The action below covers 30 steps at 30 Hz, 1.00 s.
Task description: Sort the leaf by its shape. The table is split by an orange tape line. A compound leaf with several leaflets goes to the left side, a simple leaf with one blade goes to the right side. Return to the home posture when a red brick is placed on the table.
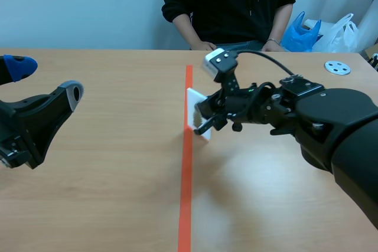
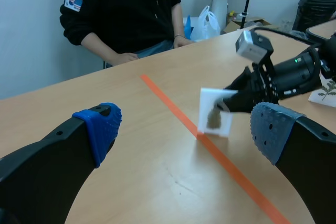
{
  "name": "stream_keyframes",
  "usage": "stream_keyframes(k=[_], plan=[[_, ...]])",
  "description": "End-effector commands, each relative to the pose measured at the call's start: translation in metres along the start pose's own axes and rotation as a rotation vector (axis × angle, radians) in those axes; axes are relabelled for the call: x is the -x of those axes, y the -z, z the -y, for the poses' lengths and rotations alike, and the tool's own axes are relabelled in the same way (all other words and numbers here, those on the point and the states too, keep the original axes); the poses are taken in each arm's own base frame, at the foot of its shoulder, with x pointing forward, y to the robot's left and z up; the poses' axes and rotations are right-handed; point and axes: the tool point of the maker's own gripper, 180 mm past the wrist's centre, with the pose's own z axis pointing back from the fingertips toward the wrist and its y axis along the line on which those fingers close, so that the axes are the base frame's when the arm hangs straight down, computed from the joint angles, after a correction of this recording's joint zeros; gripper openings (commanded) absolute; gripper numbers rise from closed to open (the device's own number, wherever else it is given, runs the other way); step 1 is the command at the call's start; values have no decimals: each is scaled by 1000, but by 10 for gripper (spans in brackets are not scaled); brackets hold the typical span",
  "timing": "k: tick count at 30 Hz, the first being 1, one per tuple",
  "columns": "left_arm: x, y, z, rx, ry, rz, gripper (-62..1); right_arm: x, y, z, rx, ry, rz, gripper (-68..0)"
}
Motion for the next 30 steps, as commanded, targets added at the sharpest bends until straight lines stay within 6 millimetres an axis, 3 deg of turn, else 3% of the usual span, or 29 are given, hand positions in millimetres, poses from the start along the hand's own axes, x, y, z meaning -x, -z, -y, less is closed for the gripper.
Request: stream_keyframes(k=[1,9,14,20,30], plan=[[-6,0,-1,-3,-8,27,-80,-15,-10,27,54,0,40,-669],[-6,0,-1,-3,-8,24,-80,7,-71,123,363,114,45,-669],[-6,0,-1,-3,-8,24,-80,28,-119,167,502,184,45,-669],[-6,0,-1,-3,-8,24,-80,52,-154,187,603,261,51,-669],[-6,0,-1,-3,-8,24,-80,71,-165,188,678,299,46,-669]])
